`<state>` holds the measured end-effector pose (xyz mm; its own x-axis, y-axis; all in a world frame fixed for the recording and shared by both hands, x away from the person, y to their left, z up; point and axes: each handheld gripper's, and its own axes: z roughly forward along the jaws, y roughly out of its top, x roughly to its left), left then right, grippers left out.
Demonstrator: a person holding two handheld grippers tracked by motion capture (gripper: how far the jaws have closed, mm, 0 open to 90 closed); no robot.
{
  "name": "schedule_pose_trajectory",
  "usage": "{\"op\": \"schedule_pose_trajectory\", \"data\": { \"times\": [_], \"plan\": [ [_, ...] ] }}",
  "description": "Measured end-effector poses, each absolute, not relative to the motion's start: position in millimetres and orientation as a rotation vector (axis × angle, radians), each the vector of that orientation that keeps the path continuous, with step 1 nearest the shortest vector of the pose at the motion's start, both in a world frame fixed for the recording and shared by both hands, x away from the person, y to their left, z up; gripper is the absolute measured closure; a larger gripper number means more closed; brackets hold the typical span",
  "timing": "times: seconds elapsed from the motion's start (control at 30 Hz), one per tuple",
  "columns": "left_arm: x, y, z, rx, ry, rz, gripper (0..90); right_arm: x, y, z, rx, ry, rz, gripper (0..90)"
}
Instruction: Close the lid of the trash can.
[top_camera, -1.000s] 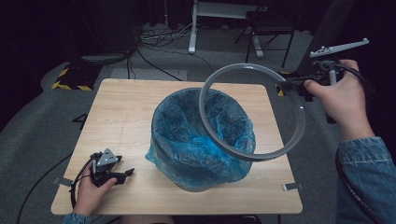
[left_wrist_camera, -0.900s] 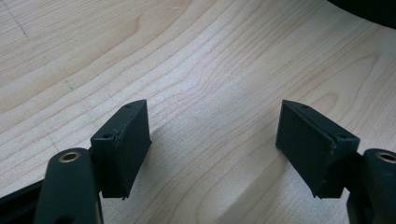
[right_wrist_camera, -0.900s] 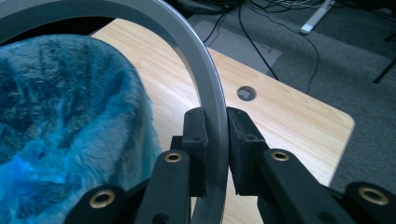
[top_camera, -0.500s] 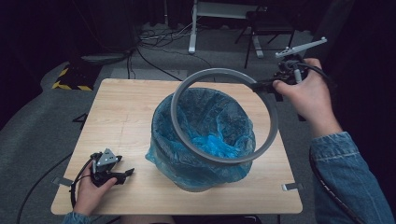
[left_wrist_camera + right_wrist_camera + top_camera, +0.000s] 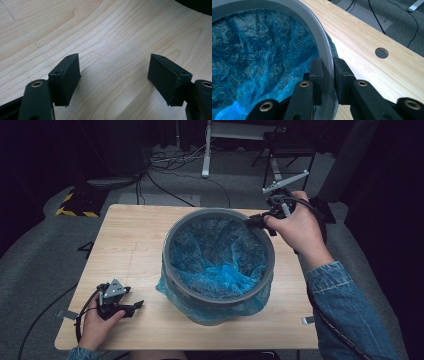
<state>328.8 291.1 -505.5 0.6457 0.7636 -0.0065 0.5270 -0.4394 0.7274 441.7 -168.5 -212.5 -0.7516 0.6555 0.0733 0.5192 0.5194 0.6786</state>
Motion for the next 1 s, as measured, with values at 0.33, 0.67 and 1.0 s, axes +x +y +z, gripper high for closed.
{"op": "schedule_pose_trajectory", "data": {
  "times": [0.33, 0.67, 1.0],
  "plan": [
    [328.8, 291.0, -505.6, 2.145, 1.000, 0.421, 25.9, 445.3, -163.0, -219.7, 0.979, 2.566, 1.006, 78.0],
    [328.8, 291.0, -505.6, 2.145, 0.999, 0.422, 25.9, 452.0, -160.5, -223.3, 0.976, 2.536, 0.994, 77.9],
    [328.8, 291.0, -505.6, 2.145, 1.000, 0.422, 25.9, 453.4, -155.1, -224.9, 0.944, 2.534, 0.972, 77.7]
  ]
}}
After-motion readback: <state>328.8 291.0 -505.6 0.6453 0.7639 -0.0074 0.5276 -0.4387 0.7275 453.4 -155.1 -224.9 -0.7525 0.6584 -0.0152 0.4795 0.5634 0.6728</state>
